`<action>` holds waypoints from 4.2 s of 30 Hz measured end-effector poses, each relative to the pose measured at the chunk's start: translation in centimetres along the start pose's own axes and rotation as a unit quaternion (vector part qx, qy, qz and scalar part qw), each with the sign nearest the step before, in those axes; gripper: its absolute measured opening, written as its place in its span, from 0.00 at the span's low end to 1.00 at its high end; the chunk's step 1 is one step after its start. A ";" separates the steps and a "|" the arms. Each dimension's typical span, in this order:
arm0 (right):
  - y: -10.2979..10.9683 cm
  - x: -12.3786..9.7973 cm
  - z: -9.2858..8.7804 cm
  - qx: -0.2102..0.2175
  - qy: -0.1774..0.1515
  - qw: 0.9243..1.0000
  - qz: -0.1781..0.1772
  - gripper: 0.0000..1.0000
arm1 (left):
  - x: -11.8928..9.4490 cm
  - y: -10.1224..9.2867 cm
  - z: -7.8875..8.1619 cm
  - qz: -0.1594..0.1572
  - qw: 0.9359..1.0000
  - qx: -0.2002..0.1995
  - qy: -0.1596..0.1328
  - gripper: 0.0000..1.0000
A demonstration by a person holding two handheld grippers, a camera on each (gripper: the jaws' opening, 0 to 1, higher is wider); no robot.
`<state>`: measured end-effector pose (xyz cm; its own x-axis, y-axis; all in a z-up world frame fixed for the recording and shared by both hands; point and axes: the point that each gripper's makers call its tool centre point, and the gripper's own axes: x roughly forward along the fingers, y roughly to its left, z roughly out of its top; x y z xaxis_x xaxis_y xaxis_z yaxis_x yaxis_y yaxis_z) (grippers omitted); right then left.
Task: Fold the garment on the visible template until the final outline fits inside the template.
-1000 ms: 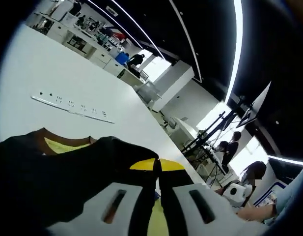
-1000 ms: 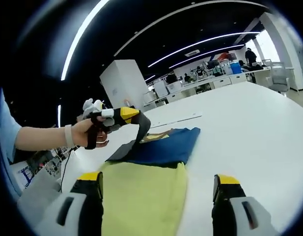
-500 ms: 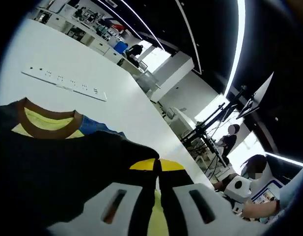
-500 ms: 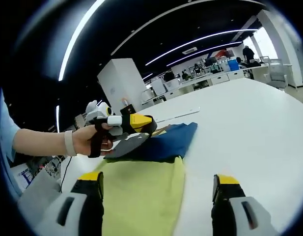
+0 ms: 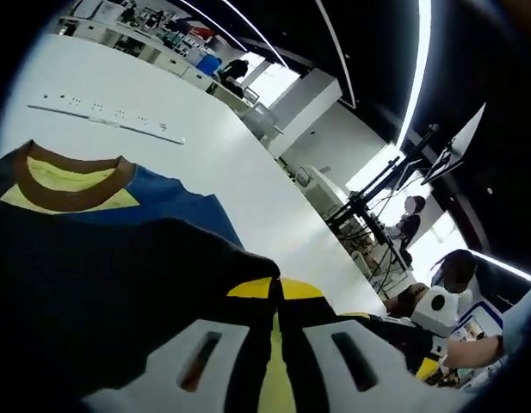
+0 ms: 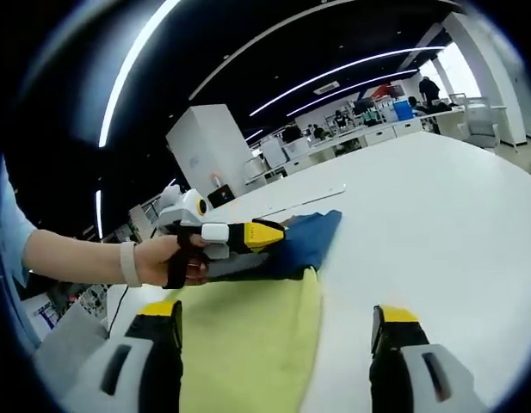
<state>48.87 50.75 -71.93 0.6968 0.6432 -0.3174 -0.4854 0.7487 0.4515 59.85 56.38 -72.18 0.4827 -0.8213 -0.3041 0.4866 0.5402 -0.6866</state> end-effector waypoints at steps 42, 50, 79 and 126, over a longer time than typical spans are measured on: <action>1.7 1.2 1.0 -0.074 0.040 0.996 0.033 1.00 | -4.9 -2.4 -0.1 -0.035 0.978 0.200 0.049 0.99; 3.1 1.1 1.1 -0.099 0.054 0.992 0.049 1.00 | -9.8 -2.1 -0.9 -0.018 0.982 0.186 0.027 0.99; 6.6 -0.3 1.9 -0.152 0.058 0.984 0.073 1.00 | -28.4 -0.1 -2.7 0.115 0.976 0.167 -0.074 0.98; 3.7 -6.8 -4.0 -0.123 0.100 0.987 0.024 0.79 | -33.5 1.1 -12.5 0.132 0.980 0.134 0.058 0.91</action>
<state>40.22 49.80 -71.38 0.5637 0.6792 -0.4701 -0.6464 0.7170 0.2610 35.11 82.24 -70.99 0.5389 -0.6530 -0.5321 0.5371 0.7530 -0.3801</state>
